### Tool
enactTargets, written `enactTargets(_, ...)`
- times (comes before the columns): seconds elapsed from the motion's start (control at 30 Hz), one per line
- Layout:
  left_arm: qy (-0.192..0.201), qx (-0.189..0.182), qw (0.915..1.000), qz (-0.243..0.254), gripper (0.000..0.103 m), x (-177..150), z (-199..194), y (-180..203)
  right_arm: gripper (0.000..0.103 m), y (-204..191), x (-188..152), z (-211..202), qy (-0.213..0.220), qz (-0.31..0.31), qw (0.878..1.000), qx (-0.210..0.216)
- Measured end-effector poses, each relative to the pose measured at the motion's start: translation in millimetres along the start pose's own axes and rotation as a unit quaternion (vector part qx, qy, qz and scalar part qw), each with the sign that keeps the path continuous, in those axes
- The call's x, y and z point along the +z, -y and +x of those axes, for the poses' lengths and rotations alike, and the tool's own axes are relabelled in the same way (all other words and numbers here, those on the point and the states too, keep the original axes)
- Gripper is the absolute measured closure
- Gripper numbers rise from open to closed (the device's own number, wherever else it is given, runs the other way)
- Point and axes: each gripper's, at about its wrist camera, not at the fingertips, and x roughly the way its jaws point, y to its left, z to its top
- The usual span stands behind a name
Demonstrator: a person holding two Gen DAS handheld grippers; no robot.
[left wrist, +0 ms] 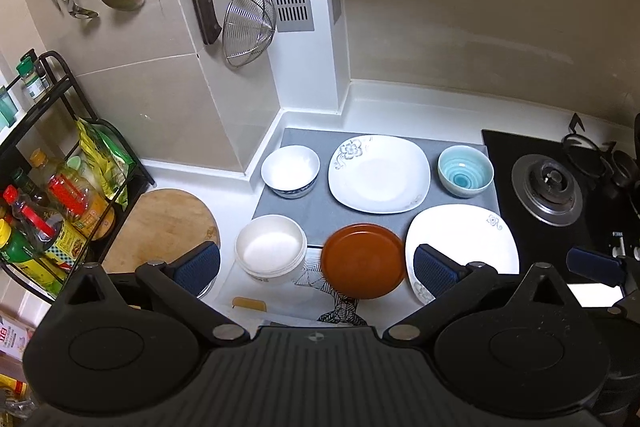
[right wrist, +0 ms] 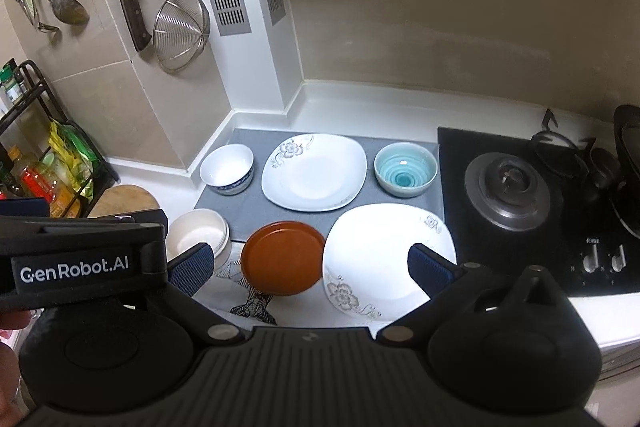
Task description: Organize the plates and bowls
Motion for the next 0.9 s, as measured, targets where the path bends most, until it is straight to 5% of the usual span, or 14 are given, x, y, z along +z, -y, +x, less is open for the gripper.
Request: enactTargets(0.9, -0.017, 0.0, 0.9998, -0.011, 0.0, -0.1, 16.7, -6.1, 0.0, -5.9, 4.3, 21.4, -0.02, -0.007, 1.0, 0.004)
